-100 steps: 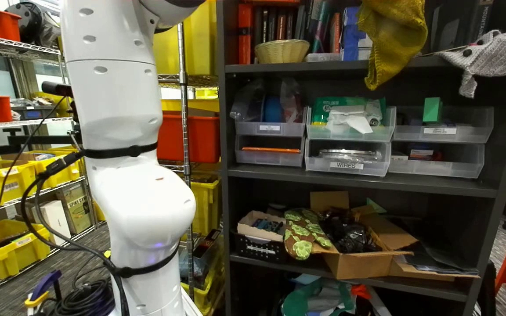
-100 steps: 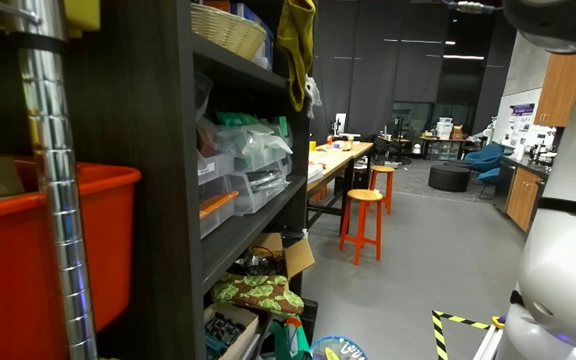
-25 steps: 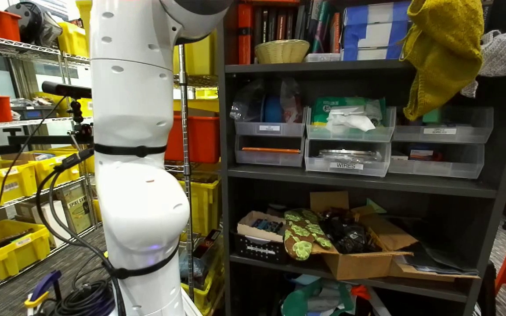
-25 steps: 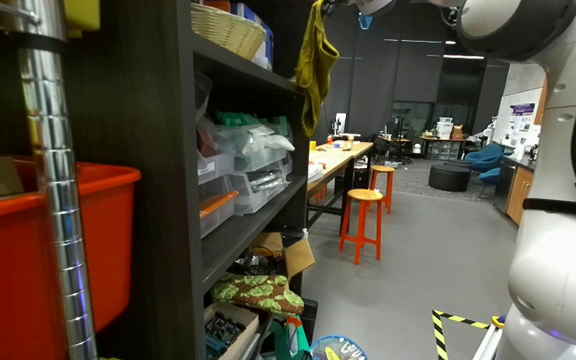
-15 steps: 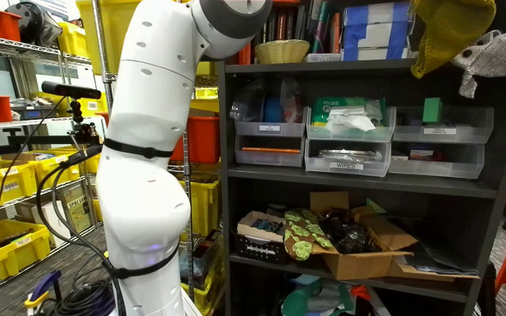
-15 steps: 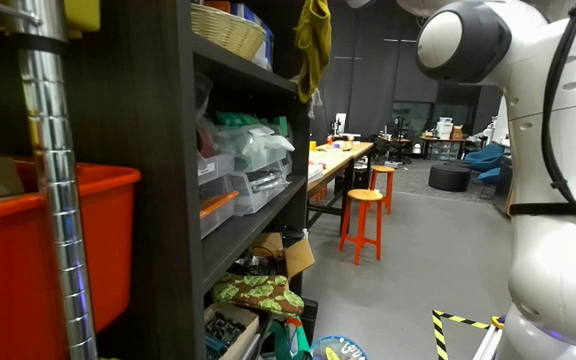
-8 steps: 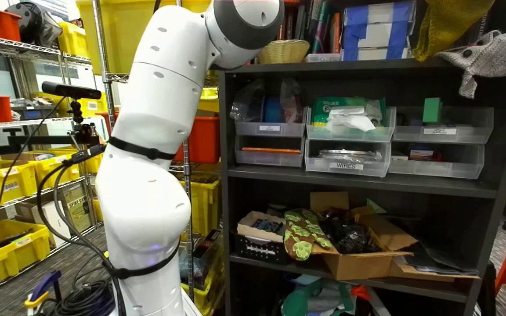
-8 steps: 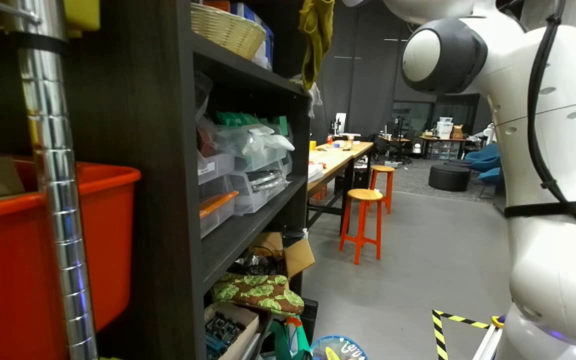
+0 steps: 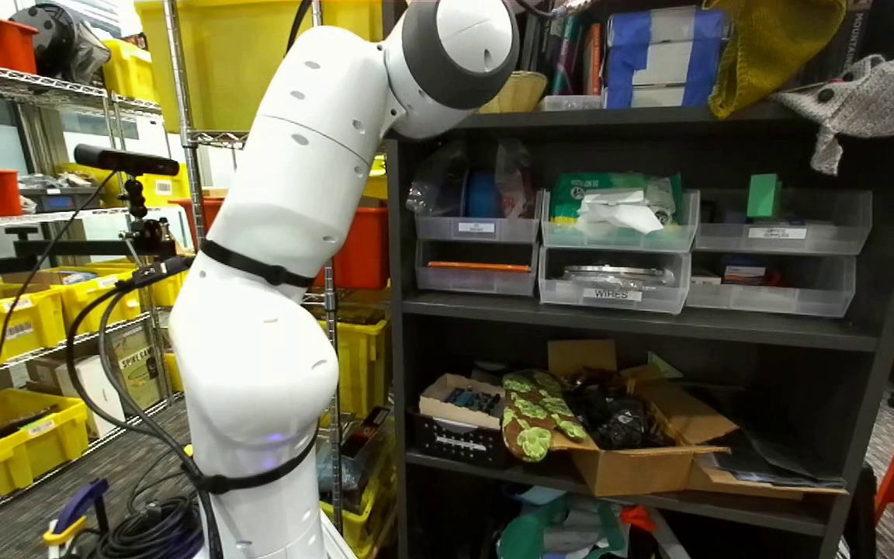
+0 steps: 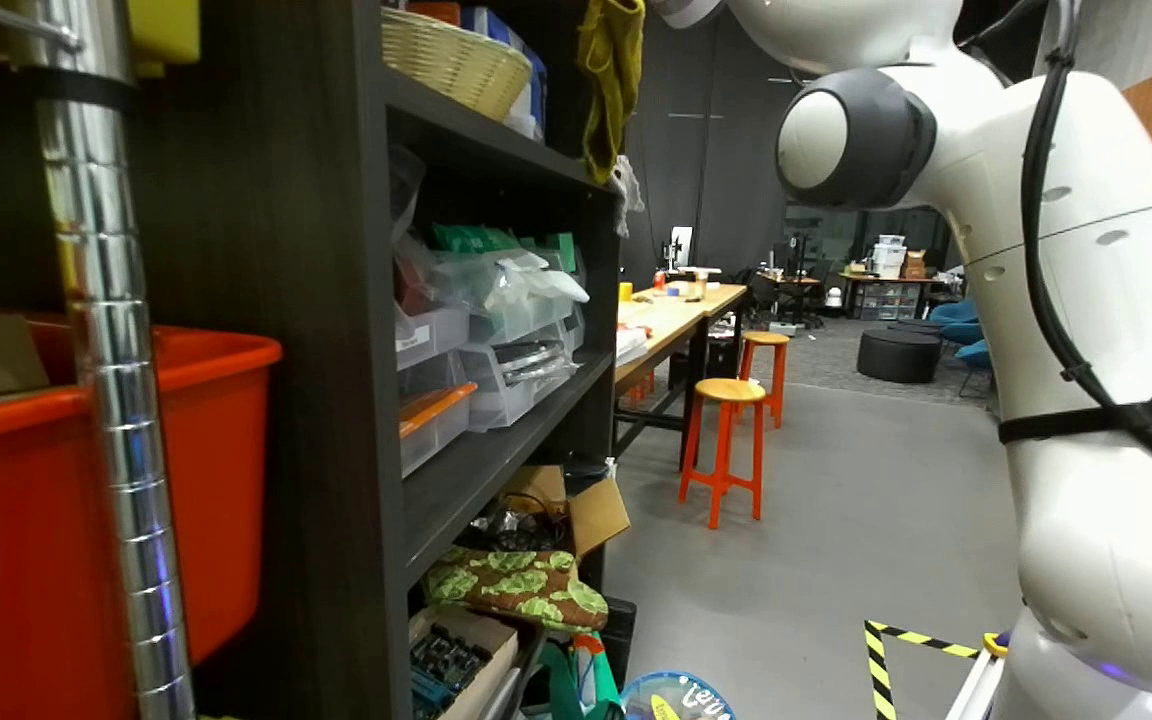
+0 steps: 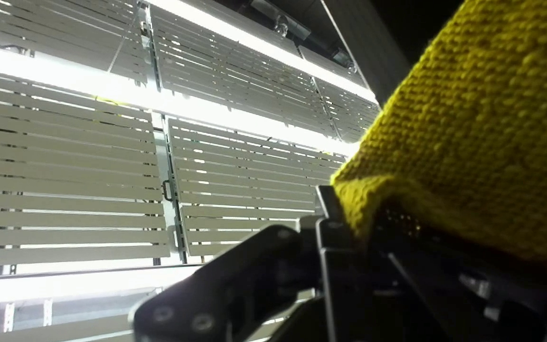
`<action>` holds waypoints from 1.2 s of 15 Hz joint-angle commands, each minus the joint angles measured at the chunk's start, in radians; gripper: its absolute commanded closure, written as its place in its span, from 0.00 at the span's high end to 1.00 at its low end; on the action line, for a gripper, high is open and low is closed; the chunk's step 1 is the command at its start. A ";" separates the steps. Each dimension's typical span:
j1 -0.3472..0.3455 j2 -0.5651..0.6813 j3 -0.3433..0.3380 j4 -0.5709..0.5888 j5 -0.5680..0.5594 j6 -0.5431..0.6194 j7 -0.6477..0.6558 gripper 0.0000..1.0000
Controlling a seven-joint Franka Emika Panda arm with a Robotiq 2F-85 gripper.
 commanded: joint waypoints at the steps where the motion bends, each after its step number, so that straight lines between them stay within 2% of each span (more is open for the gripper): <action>1: -0.025 0.032 0.040 0.058 0.029 -0.050 0.018 0.01; 6: -0.082 0.040 0.124 0.078 0.095 -0.135 -0.014 0.01; 9: -0.114 0.034 0.147 0.091 0.121 -0.182 -0.017 0.01; 18: -0.123 0.036 0.201 0.192 0.131 -0.166 -0.025 0.01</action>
